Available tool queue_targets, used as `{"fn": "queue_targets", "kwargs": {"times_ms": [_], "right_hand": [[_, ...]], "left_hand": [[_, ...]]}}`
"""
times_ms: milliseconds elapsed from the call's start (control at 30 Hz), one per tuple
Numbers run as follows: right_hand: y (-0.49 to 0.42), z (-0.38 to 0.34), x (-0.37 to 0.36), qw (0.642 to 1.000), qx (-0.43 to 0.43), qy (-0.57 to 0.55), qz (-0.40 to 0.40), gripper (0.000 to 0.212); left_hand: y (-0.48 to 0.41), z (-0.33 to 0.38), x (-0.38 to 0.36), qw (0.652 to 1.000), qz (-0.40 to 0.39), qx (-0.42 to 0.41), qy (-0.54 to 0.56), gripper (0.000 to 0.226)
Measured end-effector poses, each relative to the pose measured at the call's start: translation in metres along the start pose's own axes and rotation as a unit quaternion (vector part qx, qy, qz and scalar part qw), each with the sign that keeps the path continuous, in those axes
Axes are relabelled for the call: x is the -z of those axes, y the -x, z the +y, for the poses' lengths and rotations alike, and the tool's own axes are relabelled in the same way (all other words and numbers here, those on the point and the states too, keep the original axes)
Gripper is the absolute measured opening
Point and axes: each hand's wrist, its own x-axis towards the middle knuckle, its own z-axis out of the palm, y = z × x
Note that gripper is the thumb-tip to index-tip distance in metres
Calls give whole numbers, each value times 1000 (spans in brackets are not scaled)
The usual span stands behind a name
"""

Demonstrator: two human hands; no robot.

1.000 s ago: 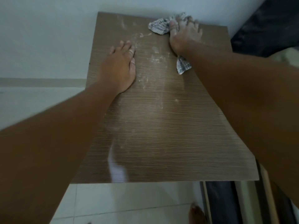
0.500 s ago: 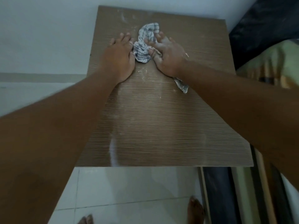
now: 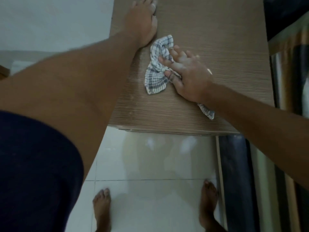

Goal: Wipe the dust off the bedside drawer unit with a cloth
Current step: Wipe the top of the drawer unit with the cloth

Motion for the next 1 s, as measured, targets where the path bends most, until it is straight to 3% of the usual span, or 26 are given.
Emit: {"fn": "queue_targets", "kwargs": {"times_ms": [333,533,600,700,833,1000], "right_hand": [[62,-54,-21,998,41,-10,-47,51],[92,-82,-29,997,73,14,-12,50],[107,-89,-36,994,110,-12,-20,48],[121,-97,-32,978,136,-152,-32,40],[102,-99,1,930,-32,-360,66,39],[42,-79,34,892,-166,-401,123,33]], "left_hand": [[-2,1,5,1000,-21,-1,9,57],[-6,1,9,999,-34,0,8,56],[-8,0,9,999,-42,-5,10,56],[-9,1,7,999,-42,1,20,55],[-13,1,7,999,-41,6,34,55],[-15,-11,12,996,-66,-23,64,56]]}}
